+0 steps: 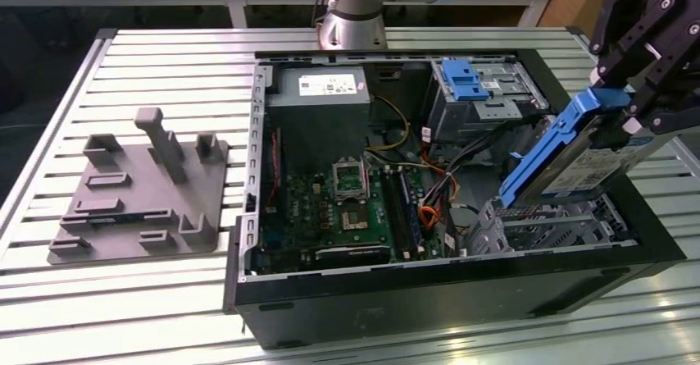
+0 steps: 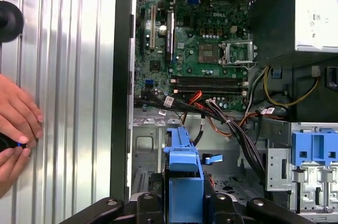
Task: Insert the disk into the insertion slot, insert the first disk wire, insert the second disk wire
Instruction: 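Insert the disk into the insertion slot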
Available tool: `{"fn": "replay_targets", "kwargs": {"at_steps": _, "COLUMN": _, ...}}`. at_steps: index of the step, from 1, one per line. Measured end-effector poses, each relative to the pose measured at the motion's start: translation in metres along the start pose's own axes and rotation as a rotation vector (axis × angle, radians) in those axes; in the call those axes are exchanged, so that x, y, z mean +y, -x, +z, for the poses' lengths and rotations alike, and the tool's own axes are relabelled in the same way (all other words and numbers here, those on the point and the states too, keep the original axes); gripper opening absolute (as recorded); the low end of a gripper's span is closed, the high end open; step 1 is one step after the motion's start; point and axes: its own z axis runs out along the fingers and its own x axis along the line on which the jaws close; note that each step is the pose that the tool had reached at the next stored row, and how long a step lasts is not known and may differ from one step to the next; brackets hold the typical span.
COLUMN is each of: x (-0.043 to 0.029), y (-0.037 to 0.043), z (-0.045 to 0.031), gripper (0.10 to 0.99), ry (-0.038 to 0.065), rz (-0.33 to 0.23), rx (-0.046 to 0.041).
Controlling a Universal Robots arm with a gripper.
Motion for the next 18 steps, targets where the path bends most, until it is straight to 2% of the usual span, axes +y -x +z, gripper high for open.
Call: {"fn": "replay_targets", "kwargs": {"at_steps": 18, "x": 0.0000, "y": -0.0020, "z": 0.0081, "gripper": 0.365, "ry": 0.000, "rz": 0.000, "rx": 0.0001}}
